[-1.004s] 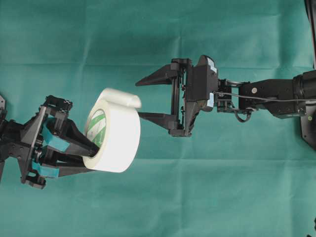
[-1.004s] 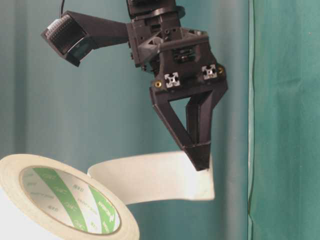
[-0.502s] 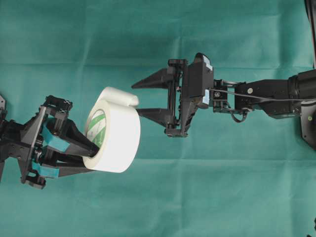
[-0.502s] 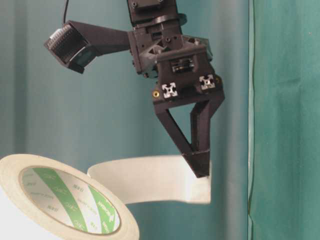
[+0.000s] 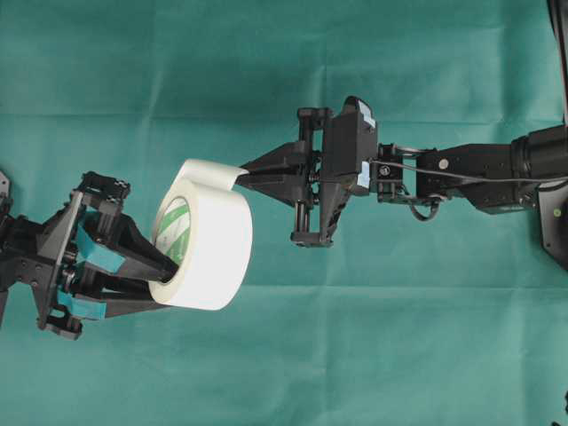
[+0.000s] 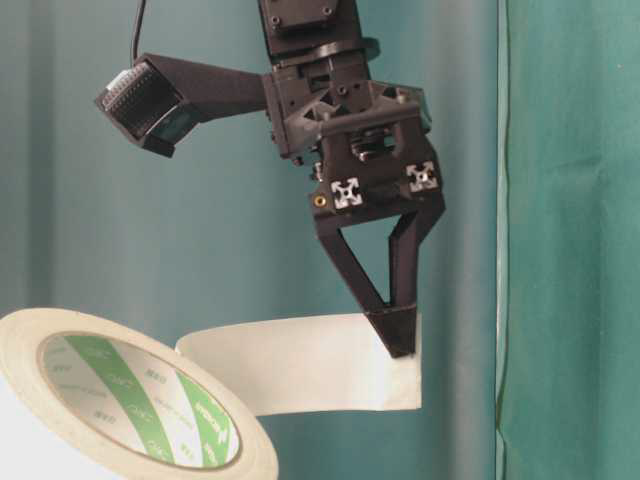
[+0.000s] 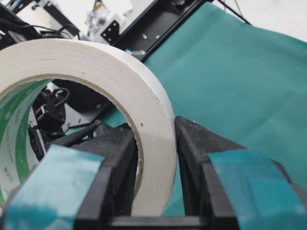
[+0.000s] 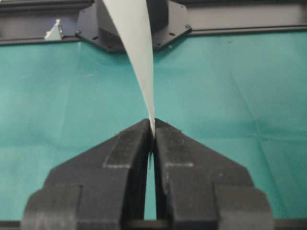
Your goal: Peel off the duct tape with your right arm.
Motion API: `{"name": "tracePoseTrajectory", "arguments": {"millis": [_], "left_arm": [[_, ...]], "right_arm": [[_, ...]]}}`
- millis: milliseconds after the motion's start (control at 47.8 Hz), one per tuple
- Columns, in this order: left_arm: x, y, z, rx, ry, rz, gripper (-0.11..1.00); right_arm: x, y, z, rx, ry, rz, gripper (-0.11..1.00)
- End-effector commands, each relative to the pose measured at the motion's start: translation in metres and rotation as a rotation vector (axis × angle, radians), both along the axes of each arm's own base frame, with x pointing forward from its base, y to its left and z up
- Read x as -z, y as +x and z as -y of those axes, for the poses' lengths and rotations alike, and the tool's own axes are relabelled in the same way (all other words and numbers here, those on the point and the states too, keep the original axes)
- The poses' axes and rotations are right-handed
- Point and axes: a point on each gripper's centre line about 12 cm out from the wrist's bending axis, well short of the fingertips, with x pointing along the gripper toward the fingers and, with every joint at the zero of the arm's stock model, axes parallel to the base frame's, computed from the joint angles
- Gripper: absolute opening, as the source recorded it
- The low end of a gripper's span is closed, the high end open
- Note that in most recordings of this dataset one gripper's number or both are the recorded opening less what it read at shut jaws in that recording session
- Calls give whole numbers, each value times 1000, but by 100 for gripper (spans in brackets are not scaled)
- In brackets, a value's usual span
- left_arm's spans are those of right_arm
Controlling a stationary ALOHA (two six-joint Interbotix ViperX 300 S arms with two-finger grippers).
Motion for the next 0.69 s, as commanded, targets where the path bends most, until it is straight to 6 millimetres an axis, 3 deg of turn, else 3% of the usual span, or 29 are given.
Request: {"name": "tracePoseTrajectory", "arguments": {"millis": [0,670], "left_arm": [[-16,0,-1,-2,-10,56,21],[-20,6,-12,-37,54,89,21]], "right_arm": [[-12,3,-1,-1,0,40,-9],[-8,-1,-6,-12,1,43,-9]]}}
